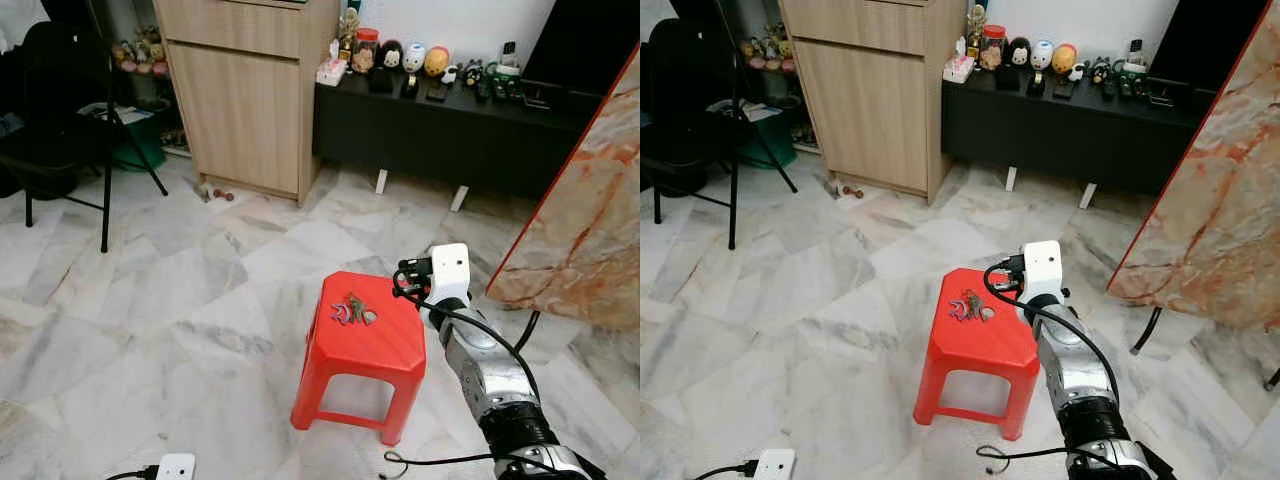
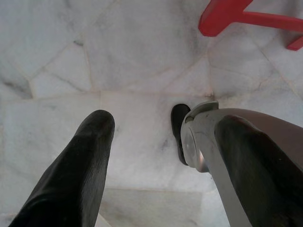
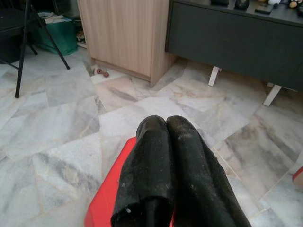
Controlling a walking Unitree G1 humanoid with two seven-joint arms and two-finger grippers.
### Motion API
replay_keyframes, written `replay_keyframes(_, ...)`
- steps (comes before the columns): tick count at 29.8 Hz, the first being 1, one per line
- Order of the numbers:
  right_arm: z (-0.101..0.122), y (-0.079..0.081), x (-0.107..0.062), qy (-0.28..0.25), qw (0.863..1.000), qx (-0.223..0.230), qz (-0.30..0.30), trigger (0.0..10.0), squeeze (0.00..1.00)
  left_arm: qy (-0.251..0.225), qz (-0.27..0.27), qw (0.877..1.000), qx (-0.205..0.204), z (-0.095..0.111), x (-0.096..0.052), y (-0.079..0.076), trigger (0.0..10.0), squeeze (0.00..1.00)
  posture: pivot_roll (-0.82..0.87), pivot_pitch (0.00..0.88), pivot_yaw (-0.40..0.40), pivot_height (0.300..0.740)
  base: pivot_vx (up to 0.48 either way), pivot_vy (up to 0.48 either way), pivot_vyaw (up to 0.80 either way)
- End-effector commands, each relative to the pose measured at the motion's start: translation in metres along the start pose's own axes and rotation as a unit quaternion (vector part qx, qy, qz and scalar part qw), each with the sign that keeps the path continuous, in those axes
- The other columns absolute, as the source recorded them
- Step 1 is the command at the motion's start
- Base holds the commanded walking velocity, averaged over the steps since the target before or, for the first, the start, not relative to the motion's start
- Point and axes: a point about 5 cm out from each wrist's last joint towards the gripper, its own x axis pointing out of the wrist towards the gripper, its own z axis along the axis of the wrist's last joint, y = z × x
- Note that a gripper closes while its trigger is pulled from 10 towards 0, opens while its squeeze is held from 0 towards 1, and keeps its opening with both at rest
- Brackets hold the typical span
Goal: Hang keys on a hook
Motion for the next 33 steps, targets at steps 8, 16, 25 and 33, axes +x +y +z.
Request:
replay_keyframes(8, 0.002, -0.003, 0.002, 0.0, 1.0, 0.008, -0.012, 10.0, 0.0, 0.005, -0.006, 1.0, 0.02, 0.0, 0.0, -0.001, 10.0, 0.0, 0.09, 0.0, -0.067, 0.74, 0.0, -0.223, 0.0)
replay_keyframes(16, 0.004, -0.011, 0.002, 0.01, 0.999, 0.007, -0.034, 10.0, 0.0, 0.0, -0.002, 1.0, 0.022, 0.006, 0.002, 0.003, 10.0, 0.0, 0.08, 0.0, -0.047, 0.74, 0.0, -0.263, 0.0)
replay_keyframes(25, 0.005, -0.007, 0.003, 0.01, 0.999, 0.011, -0.031, 10.0, 0.0, -0.001, 0.005, 1.0, 0.019, 0.007, 0.002, 0.007, 10.0, 0.0, 0.08, 0.028, -0.041, 0.74, 0.0, -0.263, 0.0)
replay_keyframes(33, 0.007, -0.005, 0.004, 0.011, 0.999, 0.014, -0.031, 10.0, 0.0, -0.001, 0.006, 1.0, 0.014, 0.005, 0.001, 0.006, 10.0, 0.0, 0.08, 0.051, -0.042, 0.74, 0.0, -0.262, 0.0)
